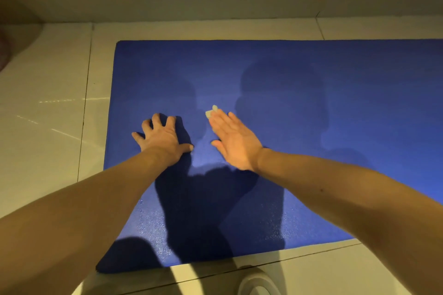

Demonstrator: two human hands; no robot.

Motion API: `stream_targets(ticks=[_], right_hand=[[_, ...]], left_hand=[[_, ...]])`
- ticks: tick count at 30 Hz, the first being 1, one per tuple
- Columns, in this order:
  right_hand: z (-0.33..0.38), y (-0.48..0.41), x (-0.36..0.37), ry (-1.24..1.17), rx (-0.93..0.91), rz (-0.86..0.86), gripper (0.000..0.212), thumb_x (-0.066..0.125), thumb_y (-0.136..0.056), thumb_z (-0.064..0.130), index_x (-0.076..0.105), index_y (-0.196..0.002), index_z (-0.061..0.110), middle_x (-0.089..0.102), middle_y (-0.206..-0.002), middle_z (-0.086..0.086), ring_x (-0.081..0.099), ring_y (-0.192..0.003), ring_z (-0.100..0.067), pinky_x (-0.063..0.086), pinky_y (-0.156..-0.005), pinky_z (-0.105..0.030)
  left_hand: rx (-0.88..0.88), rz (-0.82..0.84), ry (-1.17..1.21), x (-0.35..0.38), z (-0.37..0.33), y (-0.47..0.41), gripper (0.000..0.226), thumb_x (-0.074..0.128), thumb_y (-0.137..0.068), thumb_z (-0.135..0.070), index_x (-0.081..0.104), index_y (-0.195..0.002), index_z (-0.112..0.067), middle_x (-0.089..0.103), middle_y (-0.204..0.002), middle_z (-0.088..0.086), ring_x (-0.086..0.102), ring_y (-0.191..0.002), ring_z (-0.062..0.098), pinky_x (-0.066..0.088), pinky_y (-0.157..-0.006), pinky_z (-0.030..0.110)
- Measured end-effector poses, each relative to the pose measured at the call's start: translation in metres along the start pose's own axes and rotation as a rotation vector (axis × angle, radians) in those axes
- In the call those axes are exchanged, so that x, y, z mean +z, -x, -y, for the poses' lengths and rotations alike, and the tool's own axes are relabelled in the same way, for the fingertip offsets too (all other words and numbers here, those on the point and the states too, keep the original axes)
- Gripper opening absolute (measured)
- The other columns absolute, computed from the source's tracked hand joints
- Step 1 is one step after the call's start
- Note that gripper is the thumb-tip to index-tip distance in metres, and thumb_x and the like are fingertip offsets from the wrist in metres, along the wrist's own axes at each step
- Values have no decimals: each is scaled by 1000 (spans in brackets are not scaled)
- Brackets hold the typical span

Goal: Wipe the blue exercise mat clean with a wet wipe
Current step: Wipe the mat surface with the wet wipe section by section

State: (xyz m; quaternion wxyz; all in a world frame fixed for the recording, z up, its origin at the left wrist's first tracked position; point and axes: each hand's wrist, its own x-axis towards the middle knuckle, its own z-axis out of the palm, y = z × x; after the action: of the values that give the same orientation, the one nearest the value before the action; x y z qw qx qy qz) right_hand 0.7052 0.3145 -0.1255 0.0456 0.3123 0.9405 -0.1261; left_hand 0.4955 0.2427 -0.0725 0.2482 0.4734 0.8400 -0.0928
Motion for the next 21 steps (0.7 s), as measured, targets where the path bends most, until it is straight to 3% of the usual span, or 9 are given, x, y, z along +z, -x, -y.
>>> stream_targets(ticks=[2, 4, 6, 9, 11, 14, 17, 19, 21], right_hand=[[-34, -5, -11, -26, 108, 5, 70, 30, -105, 42, 12, -162, 6, 9, -170, -11, 3, -158, -24, 9, -128, -46], [-67, -9, -22, 5, 284, 13, 72, 19, -105, 48, 0, -163, 8, -4, -171, -10, -6, -158, -23, 3, -127, -45], [-83, -16, -30, 27, 431, 58, 72, 16, -108, 49, -10, -161, 9, -14, -170, -8, -17, -156, -22, -7, -127, -42], [-64, -30, -28, -68, 516, 0, 73, 19, -109, 45, -11, -160, 2, -15, -169, -12, -21, -155, -25, -10, -126, -40], [-30, -38, -15, -127, 449, -34, 74, 26, -109, 41, -9, -160, 0, -15, -169, -16, -19, -155, -28, -10, -126, -40], [18, -45, 0, -72, 207, -29, 71, 31, -109, 36, 0, -160, -1, -8, -169, -17, -14, -156, -29, -2, -128, -44], [6, -51, -4, 44, 44, -10, 68, 24, -108, 39, 5, -161, 2, 0, -171, -12, -8, -157, -26, 3, -128, -44], [-26, -54, -16, 58, 40, 5, 67, 27, -108, 37, 4, -162, 5, 2, -171, -11, -5, -158, -25, 4, -128, -45], [-63, -58, -29, 2, 186, -4, 68, 31, -109, 36, 1, -162, 5, -2, -171, -14, -5, -158, -27, 3, -127, -46]], left_hand=[[-20, -81, 9, -2, 0, -5, 93, 70, -79, -65, 26, -152, -27, 17, -158, 8, 16, -145, 38, 16, -116, 65], [-10, -130, -14, -7, 1, -13, 100, 71, -77, -67, 21, -154, -27, 14, -160, 9, 12, -148, 37, 12, -117, 68], [5, -92, -56, -14, 4, -23, 115, 72, -71, -73, 8, -157, -33, -1, -165, 6, -1, -151, 37, 6, -116, 71], [-23, 30, -85, -22, 6, -33, 130, 71, -64, -80, -10, -157, -39, -18, -165, 1, -15, -152, 35, 7, -114, 73], [-49, 80, -50, -22, 5, -37, 132, 73, -63, -79, -11, -157, -40, -20, -165, -1, -16, -151, 36, 12, -113, 74], [-56, 100, -52, -24, 3, -38, 132, 75, -63, -77, -11, -157, -41, -20, -164, -1, -15, -151, 36, 14, -113, 74], [-60, 87, -58, -24, 4, -38, 132, 75, -63, -77, -11, -157, -41, -19, -164, -1, -15, -151, 36, 14, -114, 73], [-43, 89, -58, -24, 5, -39, 131, 75, -63, -77, -10, -157, -41, -18, -164, -1, -14, -151, 36, 14, -114, 74], [-36, 87, -58, -24, 6, -39, 132, 74, -63, -77, -10, -157, -41, -17, -164, -1, -14, -151, 37, 14, -113, 74]])
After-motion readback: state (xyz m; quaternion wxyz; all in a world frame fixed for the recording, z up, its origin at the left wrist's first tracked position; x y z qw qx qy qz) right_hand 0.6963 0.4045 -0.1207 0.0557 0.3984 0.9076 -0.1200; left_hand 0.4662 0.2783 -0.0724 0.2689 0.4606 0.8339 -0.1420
